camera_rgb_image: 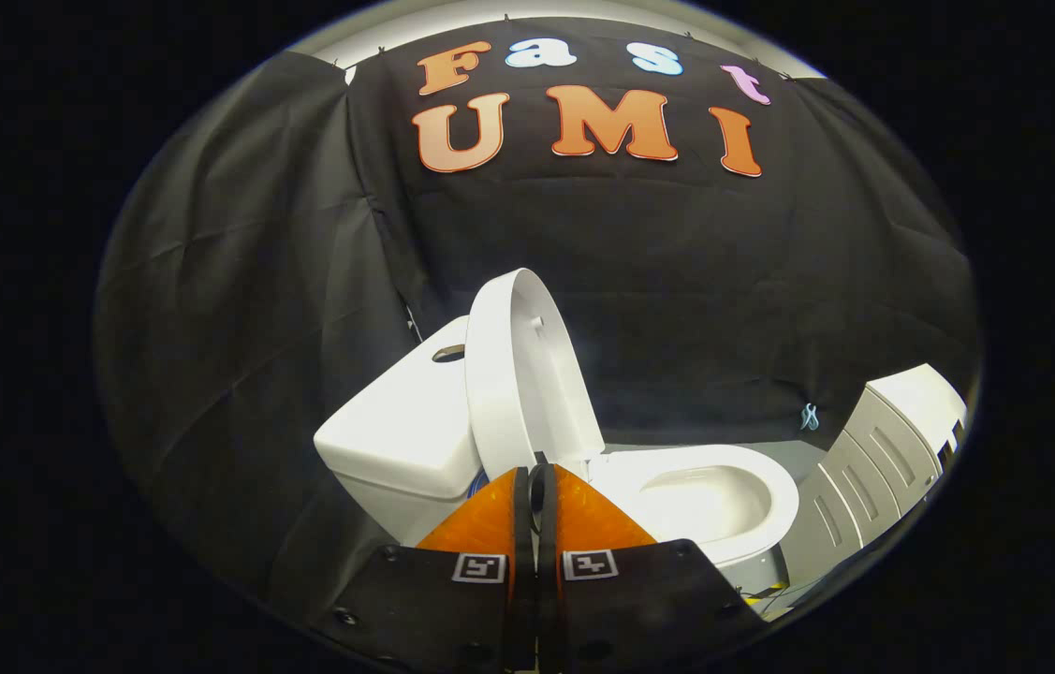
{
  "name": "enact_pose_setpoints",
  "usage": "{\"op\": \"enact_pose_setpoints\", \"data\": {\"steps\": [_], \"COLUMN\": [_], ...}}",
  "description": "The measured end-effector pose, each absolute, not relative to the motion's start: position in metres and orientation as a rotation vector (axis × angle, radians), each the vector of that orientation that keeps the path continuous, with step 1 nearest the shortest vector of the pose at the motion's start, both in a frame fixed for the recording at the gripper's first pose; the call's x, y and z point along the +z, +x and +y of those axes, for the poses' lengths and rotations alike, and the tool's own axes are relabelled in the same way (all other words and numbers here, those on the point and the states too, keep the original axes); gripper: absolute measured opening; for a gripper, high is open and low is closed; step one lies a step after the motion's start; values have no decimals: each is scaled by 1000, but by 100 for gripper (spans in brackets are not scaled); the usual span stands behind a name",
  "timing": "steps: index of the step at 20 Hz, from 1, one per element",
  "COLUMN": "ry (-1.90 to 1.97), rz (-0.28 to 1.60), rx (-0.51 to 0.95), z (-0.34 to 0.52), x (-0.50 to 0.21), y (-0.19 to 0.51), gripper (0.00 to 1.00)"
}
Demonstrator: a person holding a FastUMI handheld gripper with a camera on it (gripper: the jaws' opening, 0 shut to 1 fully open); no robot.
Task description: Open the toilet lid.
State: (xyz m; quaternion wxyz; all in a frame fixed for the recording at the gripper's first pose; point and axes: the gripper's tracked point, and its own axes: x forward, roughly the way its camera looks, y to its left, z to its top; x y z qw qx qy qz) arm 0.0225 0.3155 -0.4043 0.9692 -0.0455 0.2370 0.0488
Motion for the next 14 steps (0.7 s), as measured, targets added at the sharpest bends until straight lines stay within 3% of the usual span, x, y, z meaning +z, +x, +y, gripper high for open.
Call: {"op": "enact_pose_setpoints", "data": {"steps": [4, 9, 12, 14], "ry": [-66, -23, -1, 16], "rz": [464, 382, 363, 330], "rx": [69, 63, 54, 33], "z": [306, 289, 271, 252], "x": [-399, -357, -336, -317], "y": [21, 23, 22, 26], "gripper": [18, 83, 100, 99]}}
